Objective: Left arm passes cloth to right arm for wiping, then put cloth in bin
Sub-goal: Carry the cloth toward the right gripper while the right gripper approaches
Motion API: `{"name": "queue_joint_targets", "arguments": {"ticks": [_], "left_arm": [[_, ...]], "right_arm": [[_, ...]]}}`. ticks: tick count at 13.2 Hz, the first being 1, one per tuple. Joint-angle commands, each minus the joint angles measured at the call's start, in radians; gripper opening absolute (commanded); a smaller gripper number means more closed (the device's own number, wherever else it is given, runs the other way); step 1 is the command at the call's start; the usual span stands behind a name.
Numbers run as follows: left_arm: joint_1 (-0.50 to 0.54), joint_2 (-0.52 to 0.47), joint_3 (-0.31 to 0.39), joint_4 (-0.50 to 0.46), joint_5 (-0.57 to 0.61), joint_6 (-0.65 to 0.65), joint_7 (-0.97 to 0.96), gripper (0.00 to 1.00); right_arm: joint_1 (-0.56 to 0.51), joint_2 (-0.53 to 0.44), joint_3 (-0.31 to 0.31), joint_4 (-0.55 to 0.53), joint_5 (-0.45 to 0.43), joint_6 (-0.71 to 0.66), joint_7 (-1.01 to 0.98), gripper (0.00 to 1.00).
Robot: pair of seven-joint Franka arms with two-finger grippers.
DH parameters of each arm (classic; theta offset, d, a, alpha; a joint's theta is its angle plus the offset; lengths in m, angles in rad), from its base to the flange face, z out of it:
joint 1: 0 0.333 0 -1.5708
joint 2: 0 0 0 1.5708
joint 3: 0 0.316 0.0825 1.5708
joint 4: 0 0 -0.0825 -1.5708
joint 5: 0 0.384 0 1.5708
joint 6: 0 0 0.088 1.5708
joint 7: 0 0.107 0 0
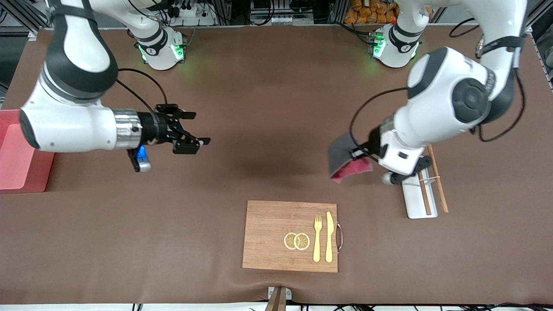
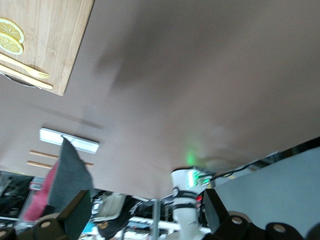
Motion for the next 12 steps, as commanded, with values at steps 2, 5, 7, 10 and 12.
{"name": "queue_joint_targets", "arguments": {"ticks": [2, 5, 7, 10, 12], "left_arm": [[-0.087, 0.012, -0.002, 0.017, -0.054, 0.135, -0.208, 0.0], [-0.179, 0.048, -0.002, 0.017, -0.111, 0.338, -0.424, 0.0], [-0.221, 0.078, -0.001, 0.017, -0.111, 0.446, -0.527, 0.0], [-0.254, 0.107, -0.002, 0.017, -0.112, 0.537, -0.611, 0.0], [-0.265, 0.109, -0.002, 0.017, -0.117, 0.543, -0.621, 0.0]], "right_arm": [[0.067, 0.066, -0.009, 0.039, 0.065, 0.06, 0.096, 1.0], [0.12, 0.103, -0.009, 0.037, 0.114, 0.118, 0.113, 1.0], [0.145, 0.116, -0.009, 0.036, 0.125, 0.17, 0.131, 1.0], [0.186, 0.131, -0.009, 0.034, 0.133, 0.233, 0.146, 1.0], [0.2, 0.152, -0.009, 0.034, 0.133, 0.277, 0.147, 0.73]]}}
